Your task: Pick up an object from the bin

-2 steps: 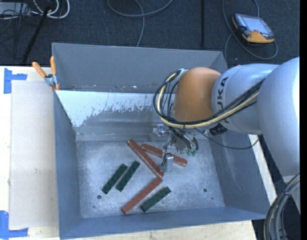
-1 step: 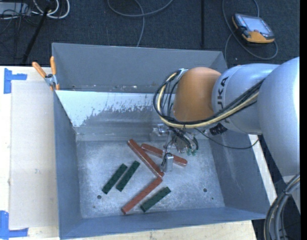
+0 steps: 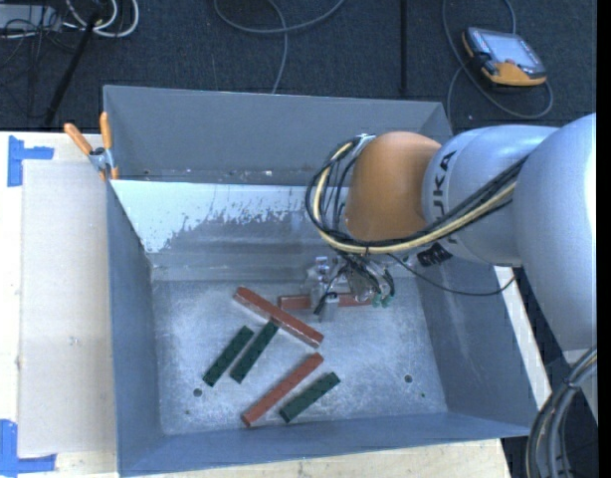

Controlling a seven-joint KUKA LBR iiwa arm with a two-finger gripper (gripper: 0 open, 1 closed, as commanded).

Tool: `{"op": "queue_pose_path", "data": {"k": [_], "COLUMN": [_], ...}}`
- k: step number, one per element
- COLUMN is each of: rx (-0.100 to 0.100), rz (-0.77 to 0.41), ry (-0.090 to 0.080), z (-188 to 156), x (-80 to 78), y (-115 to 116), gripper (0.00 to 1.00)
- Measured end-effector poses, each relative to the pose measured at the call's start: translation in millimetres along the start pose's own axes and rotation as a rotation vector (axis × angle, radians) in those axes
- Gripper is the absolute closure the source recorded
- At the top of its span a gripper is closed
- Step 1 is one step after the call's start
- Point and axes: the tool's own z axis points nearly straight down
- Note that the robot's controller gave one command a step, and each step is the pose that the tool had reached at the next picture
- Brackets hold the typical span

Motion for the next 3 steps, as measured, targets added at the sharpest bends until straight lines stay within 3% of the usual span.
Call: {"op": "queue_pose_path", "data": {"k": [2, 3], "rx": [-0.001, -0.001], "rz": [-0.003, -0.004], "ry": [0.004, 0.007], "z": [-59, -64], "x": [-2.8, -3.4], "y": [1, 1], "gripper": [1.0, 1.0]}}
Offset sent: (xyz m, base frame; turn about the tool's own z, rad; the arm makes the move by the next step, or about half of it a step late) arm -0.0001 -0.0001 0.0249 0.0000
